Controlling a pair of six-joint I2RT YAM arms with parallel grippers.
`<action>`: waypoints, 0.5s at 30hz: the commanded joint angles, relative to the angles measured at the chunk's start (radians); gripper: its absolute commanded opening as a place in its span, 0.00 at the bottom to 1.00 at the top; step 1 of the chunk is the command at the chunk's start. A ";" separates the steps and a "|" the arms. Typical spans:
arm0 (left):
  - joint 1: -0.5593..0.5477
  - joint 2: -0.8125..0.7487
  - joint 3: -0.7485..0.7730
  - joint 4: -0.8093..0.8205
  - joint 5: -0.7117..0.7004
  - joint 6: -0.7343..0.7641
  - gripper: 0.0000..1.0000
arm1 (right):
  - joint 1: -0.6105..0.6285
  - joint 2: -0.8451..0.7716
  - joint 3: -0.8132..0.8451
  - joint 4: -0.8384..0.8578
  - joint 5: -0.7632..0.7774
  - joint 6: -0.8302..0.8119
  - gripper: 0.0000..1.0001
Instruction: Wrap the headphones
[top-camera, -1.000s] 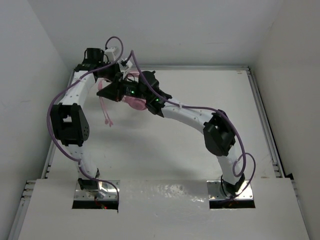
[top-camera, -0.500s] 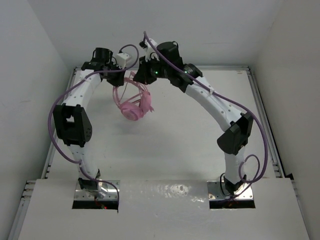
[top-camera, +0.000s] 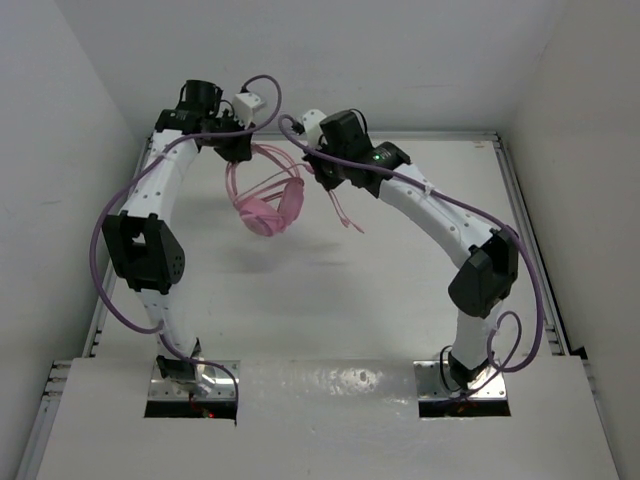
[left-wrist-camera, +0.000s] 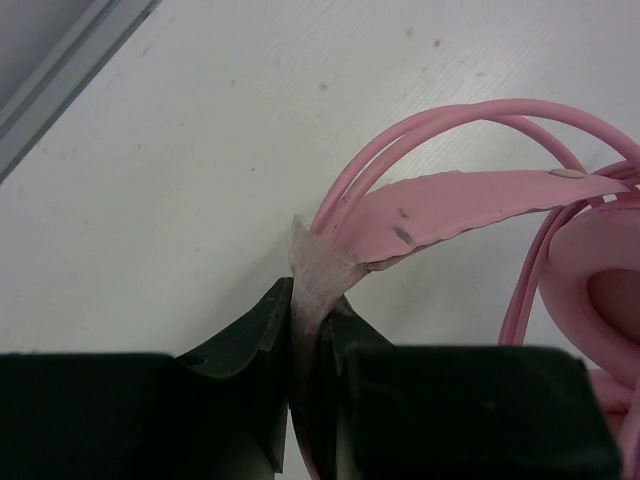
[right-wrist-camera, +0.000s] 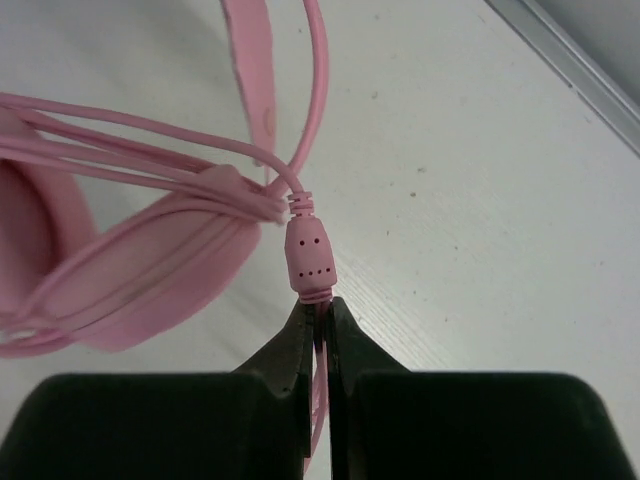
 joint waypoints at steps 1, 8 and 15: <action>0.001 -0.046 0.091 -0.076 0.209 -0.065 0.00 | -0.065 -0.064 -0.146 0.191 0.014 -0.015 0.00; 0.004 -0.051 0.098 -0.041 0.387 -0.299 0.00 | -0.147 -0.138 -0.385 0.508 -0.202 0.218 0.28; 0.004 -0.062 0.098 0.006 0.298 -0.432 0.00 | -0.159 -0.295 -0.458 0.387 -0.168 0.171 0.87</action>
